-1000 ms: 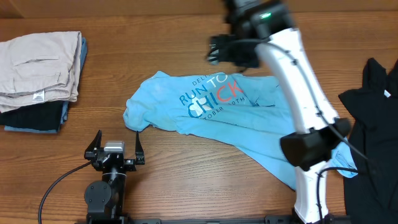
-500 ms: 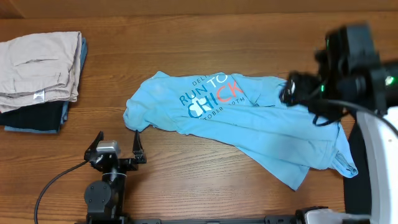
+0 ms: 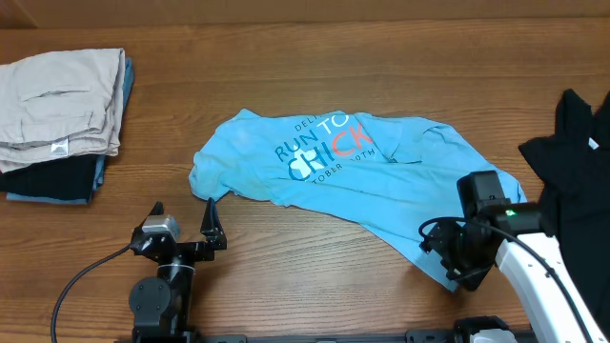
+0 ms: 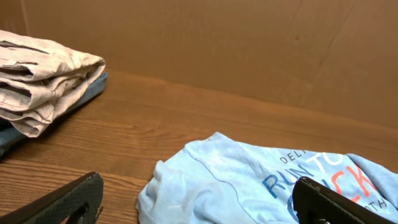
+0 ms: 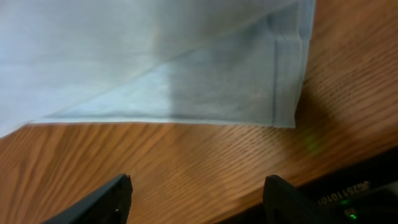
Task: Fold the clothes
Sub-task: 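Grasp the T-shirt's left and right edges with both grippers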
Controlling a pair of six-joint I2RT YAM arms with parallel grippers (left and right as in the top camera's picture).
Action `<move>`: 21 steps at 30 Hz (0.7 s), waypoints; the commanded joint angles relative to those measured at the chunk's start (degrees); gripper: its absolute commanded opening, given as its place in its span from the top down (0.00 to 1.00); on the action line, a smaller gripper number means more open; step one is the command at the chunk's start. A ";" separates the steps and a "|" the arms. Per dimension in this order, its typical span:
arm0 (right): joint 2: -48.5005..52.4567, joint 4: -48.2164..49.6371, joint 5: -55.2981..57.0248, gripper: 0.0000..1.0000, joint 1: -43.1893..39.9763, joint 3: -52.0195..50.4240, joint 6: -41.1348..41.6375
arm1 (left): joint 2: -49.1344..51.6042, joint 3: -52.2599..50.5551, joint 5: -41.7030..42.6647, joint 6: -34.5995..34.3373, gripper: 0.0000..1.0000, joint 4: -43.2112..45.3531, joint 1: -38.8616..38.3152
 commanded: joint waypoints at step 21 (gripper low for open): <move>-0.52 15.52 1.92 0.19 -1.42 -16.15 21.62 | 2.51 -0.20 0.74 -3.82 0.00 -0.07 -0.33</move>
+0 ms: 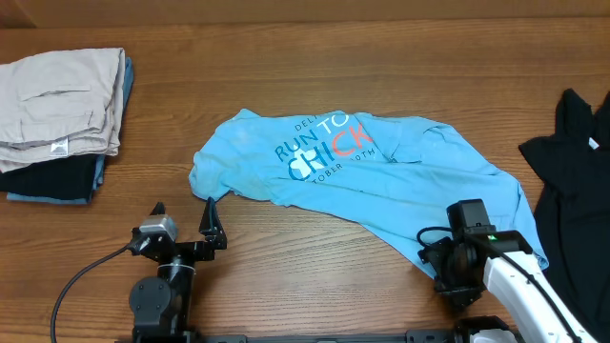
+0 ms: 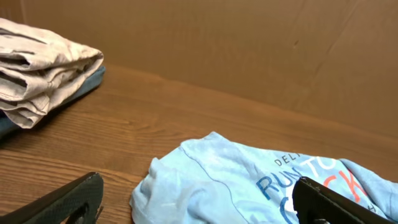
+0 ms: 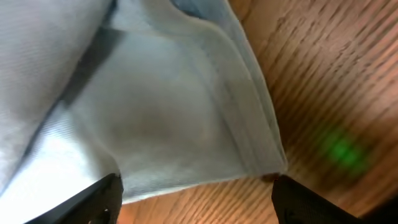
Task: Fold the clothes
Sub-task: 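Grasp the T-shirt's left and right edges with both grippers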
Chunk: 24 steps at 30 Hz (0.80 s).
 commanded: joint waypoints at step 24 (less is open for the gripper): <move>-0.46 9.51 -5.53 0.93 -8.79 -0.96 -10.75 | 72.19 49.81 16.98 4.59 0.05 -27.56 -0.26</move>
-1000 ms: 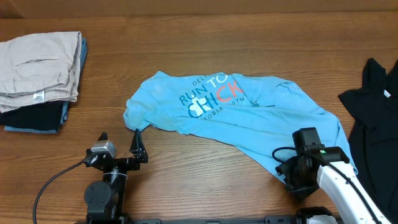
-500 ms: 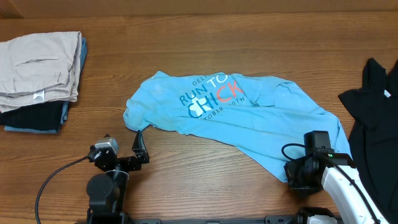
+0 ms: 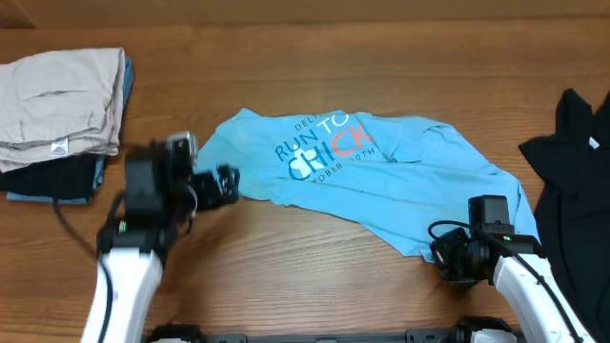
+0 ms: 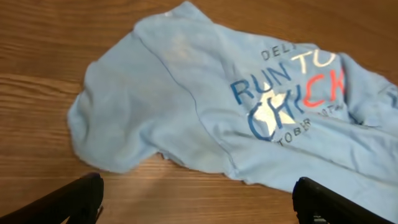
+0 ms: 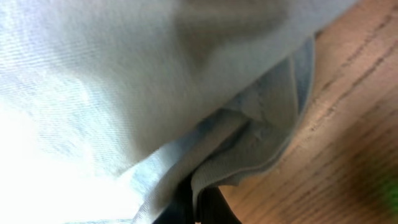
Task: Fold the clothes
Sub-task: 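Grasp the T-shirt's left and right edges with both grippers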
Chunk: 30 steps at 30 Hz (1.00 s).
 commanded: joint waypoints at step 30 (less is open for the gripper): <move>-0.37 0.22 0.07 0.96 -0.15 -0.11 -0.94 | 31.91 5.31 -9.73 3.58 0.96 5.70 5.60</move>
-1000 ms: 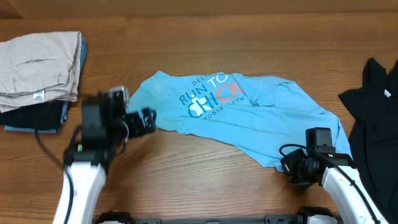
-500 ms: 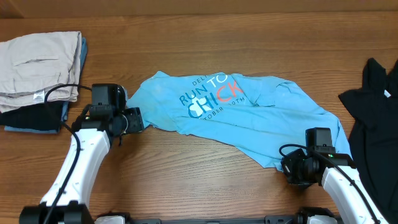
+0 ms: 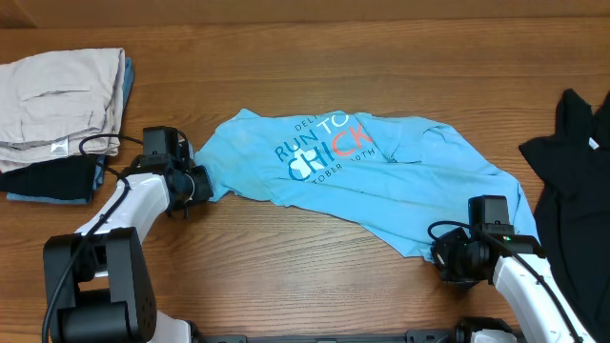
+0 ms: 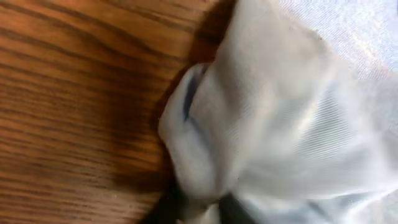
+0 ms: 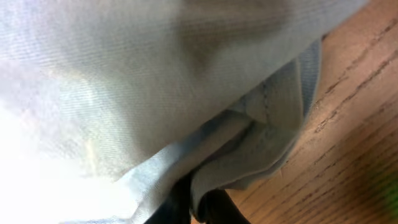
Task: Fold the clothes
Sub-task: 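Grasp the T-shirt's left and right edges with both grippers, then lift the T-shirt with both grippers and shake it out in the air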
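Observation:
A light blue T-shirt (image 3: 362, 176) with "RUN TO CHICK" print lies spread and rumpled across the table's middle. My left gripper (image 3: 197, 184) is shut on the shirt's left edge (image 4: 211, 143), the cloth bunched between its dark fingers (image 4: 168, 208). My right gripper (image 3: 456, 255) is shut on the shirt's lower right hem (image 5: 267, 143), the folded fabric pinched between its fingers (image 5: 180, 199).
A stack of folded clothes (image 3: 59, 110), beige on top of dark and blue pieces, sits at the far left. A black garment (image 3: 572, 162) lies at the right edge. Bare wooden table (image 3: 286, 267) runs along the front.
My left gripper has gone from open above the shirt's left side down to its left edge, and is now shut on it. The right gripper still holds the hem.
Both grippers were open, the left near the front edge, the right over the shirt's lower right corner. The right then closed in on the hem and gripped it. The left rose over the shirt, and now grips its left edge.

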Controlling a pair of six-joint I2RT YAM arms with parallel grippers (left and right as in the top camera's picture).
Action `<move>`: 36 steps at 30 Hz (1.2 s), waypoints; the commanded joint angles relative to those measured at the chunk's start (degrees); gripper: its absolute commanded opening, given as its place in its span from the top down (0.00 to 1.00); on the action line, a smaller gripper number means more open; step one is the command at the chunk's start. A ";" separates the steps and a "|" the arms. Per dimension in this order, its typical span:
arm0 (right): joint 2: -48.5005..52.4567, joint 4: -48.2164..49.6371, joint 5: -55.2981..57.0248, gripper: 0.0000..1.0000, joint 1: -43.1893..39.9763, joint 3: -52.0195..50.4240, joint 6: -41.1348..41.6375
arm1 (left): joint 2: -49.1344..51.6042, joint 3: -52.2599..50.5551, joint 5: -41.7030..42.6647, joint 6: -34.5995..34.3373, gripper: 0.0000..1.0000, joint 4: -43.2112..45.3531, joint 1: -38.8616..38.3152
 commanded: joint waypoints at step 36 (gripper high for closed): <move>24.41 -47.32 7.08 0.96 -0.15 127.47 -33.62 | -17.75 82.86 2.08 -5.38 0.96 -33.09 9.16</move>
